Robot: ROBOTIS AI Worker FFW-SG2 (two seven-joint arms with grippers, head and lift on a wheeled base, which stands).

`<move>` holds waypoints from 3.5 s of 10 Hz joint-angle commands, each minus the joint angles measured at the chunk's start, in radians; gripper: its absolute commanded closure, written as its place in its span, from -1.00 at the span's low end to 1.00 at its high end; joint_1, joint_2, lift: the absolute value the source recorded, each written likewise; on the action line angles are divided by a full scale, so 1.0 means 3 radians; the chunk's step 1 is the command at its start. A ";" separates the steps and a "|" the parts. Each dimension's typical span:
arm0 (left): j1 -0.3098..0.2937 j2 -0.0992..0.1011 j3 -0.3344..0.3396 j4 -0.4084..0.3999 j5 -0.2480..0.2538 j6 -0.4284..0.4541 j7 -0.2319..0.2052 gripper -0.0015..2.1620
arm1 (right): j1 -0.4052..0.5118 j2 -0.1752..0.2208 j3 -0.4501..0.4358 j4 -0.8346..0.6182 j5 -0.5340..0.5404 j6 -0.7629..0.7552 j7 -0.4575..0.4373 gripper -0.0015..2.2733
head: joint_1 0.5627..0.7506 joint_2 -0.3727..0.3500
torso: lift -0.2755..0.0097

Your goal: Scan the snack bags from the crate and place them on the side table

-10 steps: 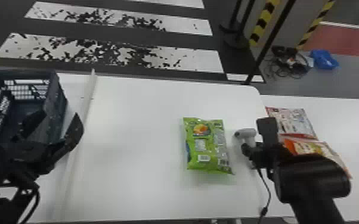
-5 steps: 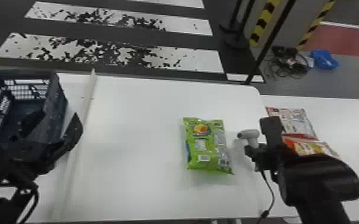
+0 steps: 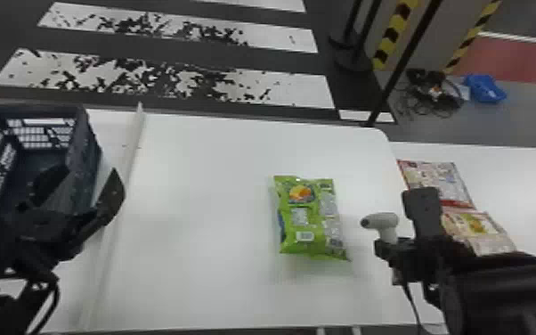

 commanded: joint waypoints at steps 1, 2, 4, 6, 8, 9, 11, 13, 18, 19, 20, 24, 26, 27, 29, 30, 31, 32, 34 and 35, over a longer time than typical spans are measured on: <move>0.0000 -0.0004 0.0000 0.0006 0.0001 0.0000 0.0000 -0.92 | 0.0177 0.0028 0.0026 -0.0385 -0.0001 0.0272 0.0005 0.98 | 0.41 -0.40 | 0.58; 0.0000 -0.0004 -0.0005 0.0006 0.0001 0.0000 0.0000 -0.92 | 0.0238 0.0043 0.0046 -0.0518 -0.0006 0.0395 0.0051 0.98 | 0.41 -0.38 | 0.58; 0.0000 -0.0004 -0.0005 0.0016 0.0001 -0.0010 0.0000 -0.92 | 0.0325 0.0089 0.0143 -0.0687 -0.0016 0.0487 0.0076 0.98 | 0.41 -0.32 | 0.58; 0.0000 -0.0004 -0.0005 0.0016 0.0006 -0.0010 0.0000 -0.92 | 0.0335 0.0104 0.0276 -0.0712 -0.0016 0.0476 0.0081 0.98 | 0.41 -0.24 | 0.58; 0.0005 -0.0004 -0.0005 0.0016 0.0011 -0.0010 0.0000 -0.92 | 0.0315 0.0135 0.0353 -0.0697 -0.0016 0.0487 0.0081 0.98 | 0.41 -0.16 | 0.58; 0.0005 -0.0004 -0.0005 0.0016 0.0011 -0.0010 0.0000 -0.92 | 0.0300 0.0155 0.0368 -0.0661 -0.0006 0.0476 0.0076 0.98 | 0.41 -0.12 | 0.58; 0.0005 -0.0004 -0.0005 0.0021 0.0011 -0.0010 0.0000 -0.92 | 0.0289 0.0161 0.0368 -0.0584 -0.0011 0.0466 0.0076 0.98 | 0.41 -0.09 | 0.58; 0.0005 -0.0004 -0.0005 0.0031 0.0016 -0.0021 0.0000 -0.92 | 0.0279 0.0171 0.0368 -0.0523 -0.0021 0.0415 0.0076 0.98 | 0.41 -0.09 | 0.58; 0.0005 -0.0004 -0.0005 0.0026 0.0016 -0.0021 0.0000 -0.92 | 0.0208 0.0171 0.0312 -0.0477 -0.0021 0.0395 0.0071 0.98 | 0.41 -0.07 | 0.58; 0.0010 -0.0004 -0.0005 0.0021 0.0016 -0.0021 0.0000 -0.92 | 0.0151 0.0171 0.0241 -0.0436 -0.0021 0.0374 0.0066 0.98 | 0.41 -0.08 | 0.58; 0.0010 -0.0004 -0.0005 0.0021 0.0026 -0.0021 0.0000 -0.92 | 0.0085 0.0166 0.0179 -0.0354 -0.0026 0.0323 0.0051 0.98 | 0.41 -0.12 | 0.58; 0.0020 -0.0004 0.0005 0.0016 0.0031 -0.0021 0.0000 -0.92 | -0.0283 0.0104 0.0092 0.0249 -0.0016 -0.0066 -0.0031 0.98 | 0.41 -0.26 | 0.58; 0.0020 -0.0004 0.0015 0.0011 0.0031 -0.0021 0.0000 -0.92 | -0.0467 0.0048 0.0092 0.0551 -0.0016 -0.0178 -0.0062 0.98 | 0.41 -0.32 | 0.58; 0.0020 -0.0004 0.0015 0.0006 0.0031 -0.0010 0.0000 -0.92 | -0.0539 0.0033 0.0103 0.0704 -0.0011 -0.0270 -0.0062 0.98 | 0.41 -0.33 | 0.58; 0.0020 -0.0004 0.0015 0.0006 0.0031 -0.0010 0.0000 -0.92 | -0.0667 0.0002 0.0143 0.0996 0.0015 -0.0454 -0.0087 0.98 | 0.41 -0.36 | 0.58; 0.0020 -0.0004 0.0020 0.0006 0.0031 -0.0010 0.0000 -0.92 | -0.0738 0.0002 0.0149 0.1164 0.0015 -0.0587 -0.0093 0.98 | 0.41 -0.37 | 0.58; 0.0020 -0.0004 0.0025 0.0006 0.0031 -0.0010 0.0000 -0.92 | -0.0779 -0.0003 0.0149 0.1297 0.0015 -0.0700 -0.0087 0.98 | 0.41 -0.38 | 0.58; 0.0020 -0.0004 0.0025 0.0006 0.0031 -0.0010 0.0000 -0.92 | -0.0825 -0.0003 0.0159 0.1420 0.0015 -0.0751 -0.0093 0.98 | 0.41 -0.38 | 0.58; 0.0026 0.0001 0.0025 0.0001 0.0031 -0.0010 0.0000 -0.92 | -0.0861 -0.0003 0.0169 0.1558 0.0009 -0.0863 -0.0098 0.98 | 0.41 -0.39 | 0.58; 0.0026 0.0001 0.0030 -0.0005 0.0031 -0.0010 0.0000 -0.92 | -0.0866 -0.0003 0.0169 0.1584 0.0009 -0.0884 -0.0103 0.98 | 0.41 -0.39 | 0.58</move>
